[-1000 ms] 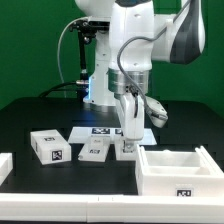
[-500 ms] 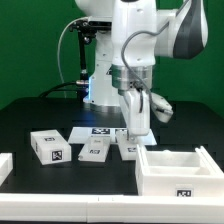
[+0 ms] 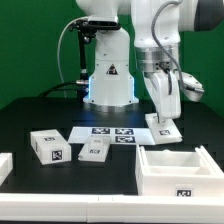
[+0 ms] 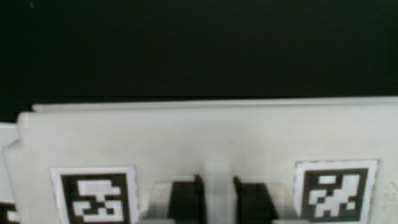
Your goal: Assemble cabinet
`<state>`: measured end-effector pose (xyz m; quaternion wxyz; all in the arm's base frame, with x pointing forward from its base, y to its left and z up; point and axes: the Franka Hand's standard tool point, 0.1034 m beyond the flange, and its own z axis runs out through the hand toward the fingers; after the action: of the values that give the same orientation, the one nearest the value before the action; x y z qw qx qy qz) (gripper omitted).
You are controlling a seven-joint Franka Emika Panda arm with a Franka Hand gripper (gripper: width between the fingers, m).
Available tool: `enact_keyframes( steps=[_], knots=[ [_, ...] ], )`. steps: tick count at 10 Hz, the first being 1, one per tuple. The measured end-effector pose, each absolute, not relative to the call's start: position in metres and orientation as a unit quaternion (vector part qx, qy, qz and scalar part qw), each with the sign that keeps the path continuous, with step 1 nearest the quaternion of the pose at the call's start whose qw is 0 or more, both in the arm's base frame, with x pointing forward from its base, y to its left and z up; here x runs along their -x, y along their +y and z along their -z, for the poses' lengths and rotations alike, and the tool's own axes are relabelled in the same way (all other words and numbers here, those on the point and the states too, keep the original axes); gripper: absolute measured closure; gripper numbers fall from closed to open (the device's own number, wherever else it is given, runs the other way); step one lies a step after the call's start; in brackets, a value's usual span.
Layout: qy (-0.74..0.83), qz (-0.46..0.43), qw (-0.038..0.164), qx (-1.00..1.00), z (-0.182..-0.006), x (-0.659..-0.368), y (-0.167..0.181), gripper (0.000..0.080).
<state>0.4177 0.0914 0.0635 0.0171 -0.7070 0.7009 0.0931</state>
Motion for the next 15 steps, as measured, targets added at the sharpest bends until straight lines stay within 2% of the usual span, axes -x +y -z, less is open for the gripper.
enact_keyframes(
  steps=[5,6,7,9,10,11,13,15],
  knots=[
    [0.707,-0.108,0.011,0.698,-0.065,-0.423,0.1,0.0735],
    [0.723,-0.11,0.004,0.682,-0.068,-0.427,0.101,0.0735],
    [0.745,-0.085,-0.02,0.662,-0.07,-0.429,0.109,0.0735],
    [0.746,-0.066,-0.045,0.661,-0.068,-0.423,0.125,0.0735],
    [0.747,-0.051,-0.069,0.659,-0.065,-0.421,0.133,0.0735],
    [0.739,-0.044,-0.083,0.667,-0.063,-0.419,0.142,0.0735],
    [0.717,-0.049,-0.09,0.69,-0.065,-0.422,0.137,0.0735],
    [0.715,-0.05,-0.083,0.692,-0.081,-0.441,0.121,0.0735]
  ],
)
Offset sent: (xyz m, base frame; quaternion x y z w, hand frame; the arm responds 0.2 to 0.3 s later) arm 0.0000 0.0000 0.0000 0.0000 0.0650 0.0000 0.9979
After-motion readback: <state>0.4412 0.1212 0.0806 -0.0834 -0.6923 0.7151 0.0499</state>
